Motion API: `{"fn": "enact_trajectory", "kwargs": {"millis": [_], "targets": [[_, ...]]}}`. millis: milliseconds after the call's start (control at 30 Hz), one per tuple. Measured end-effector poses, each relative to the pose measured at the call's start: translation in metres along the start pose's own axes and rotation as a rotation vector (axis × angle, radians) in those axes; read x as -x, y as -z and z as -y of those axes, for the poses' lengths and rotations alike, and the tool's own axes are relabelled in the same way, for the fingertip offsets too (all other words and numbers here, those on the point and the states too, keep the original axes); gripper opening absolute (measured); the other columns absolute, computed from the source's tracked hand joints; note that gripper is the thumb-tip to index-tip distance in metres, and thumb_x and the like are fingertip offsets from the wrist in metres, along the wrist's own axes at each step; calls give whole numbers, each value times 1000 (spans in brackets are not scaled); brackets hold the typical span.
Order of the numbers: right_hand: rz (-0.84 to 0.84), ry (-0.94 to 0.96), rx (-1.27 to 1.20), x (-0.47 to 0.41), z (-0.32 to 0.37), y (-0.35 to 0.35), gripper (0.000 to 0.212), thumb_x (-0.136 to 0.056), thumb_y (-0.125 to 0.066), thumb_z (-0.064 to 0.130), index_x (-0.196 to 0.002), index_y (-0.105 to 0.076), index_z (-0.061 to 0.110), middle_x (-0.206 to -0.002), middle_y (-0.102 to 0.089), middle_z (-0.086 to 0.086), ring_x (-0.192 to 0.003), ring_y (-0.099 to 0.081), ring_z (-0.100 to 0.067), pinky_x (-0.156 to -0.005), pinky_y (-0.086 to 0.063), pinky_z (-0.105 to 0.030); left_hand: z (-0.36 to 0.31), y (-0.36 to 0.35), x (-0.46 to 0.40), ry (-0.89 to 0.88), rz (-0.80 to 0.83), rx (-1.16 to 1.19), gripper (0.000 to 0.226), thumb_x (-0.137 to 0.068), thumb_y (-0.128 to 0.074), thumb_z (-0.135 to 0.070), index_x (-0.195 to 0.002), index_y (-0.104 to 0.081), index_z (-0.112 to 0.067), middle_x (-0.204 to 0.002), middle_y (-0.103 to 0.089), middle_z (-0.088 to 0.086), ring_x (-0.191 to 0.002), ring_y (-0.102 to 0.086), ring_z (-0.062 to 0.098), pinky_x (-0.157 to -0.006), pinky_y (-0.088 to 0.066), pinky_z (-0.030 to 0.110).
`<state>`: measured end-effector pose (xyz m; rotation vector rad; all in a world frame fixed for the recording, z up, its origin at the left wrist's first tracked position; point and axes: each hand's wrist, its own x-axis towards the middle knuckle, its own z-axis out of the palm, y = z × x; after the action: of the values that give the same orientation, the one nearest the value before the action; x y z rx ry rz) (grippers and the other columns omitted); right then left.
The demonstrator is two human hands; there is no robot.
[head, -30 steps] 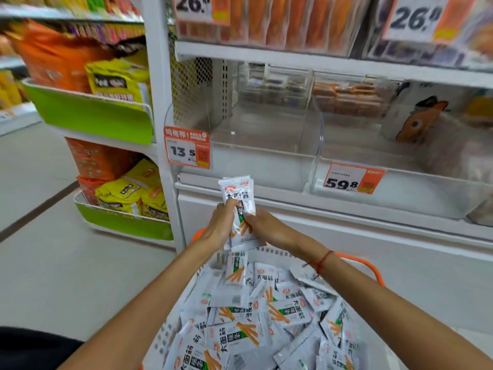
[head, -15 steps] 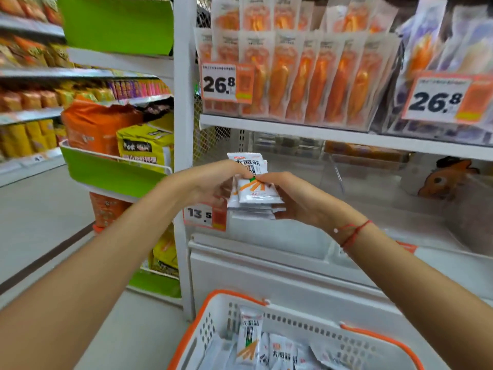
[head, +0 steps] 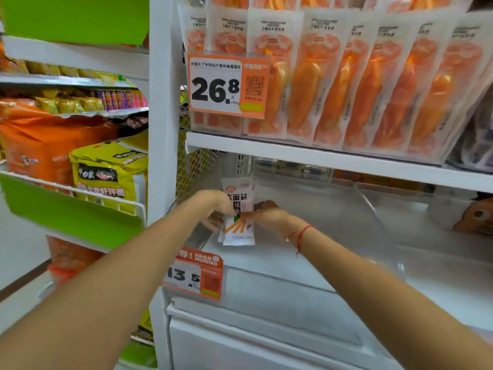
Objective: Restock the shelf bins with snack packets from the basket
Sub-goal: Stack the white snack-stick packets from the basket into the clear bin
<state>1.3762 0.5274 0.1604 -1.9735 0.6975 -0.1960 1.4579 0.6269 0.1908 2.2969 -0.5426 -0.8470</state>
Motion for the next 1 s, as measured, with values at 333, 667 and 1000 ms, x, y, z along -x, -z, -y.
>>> {"fn": "enact_trajectory", "kwargs": {"millis": [333,667,1000], "targets": [[-220,139,168,-86,-19,-14,31,-79,-76,25,-99,-69,2,-101,-71,-18,-90,-70,-29,-84,-56,-40,-3,-12,-74,-153,-233,17,23,-96,-48,-2,-118,-52,1,-122,-56,19,-111,-56,31,-81,-53,35],[-317,174,196,-96,-21,-30,33,-77,-75,31,-101,-70,8,-96,-72,-10,-91,-68,-24,-70,-49,-26,-10,-2,-47,-234,-526,-1024,30,-89,-55,-4,-119,-52,-3,-113,-58,10,-108,-58,25,-80,-48,31],[-418,145,226,-95,-17,-15,23,-83,-64,16,-106,-62,10,-108,-63,-5,-103,-60,-27,-80,-46,-29,-3,-9,-48,-270,-214,-1438,57,-96,-45,-12,-148,-24,-17,-152,-21,9,-140,-21,28,-107,-31,39]]}}
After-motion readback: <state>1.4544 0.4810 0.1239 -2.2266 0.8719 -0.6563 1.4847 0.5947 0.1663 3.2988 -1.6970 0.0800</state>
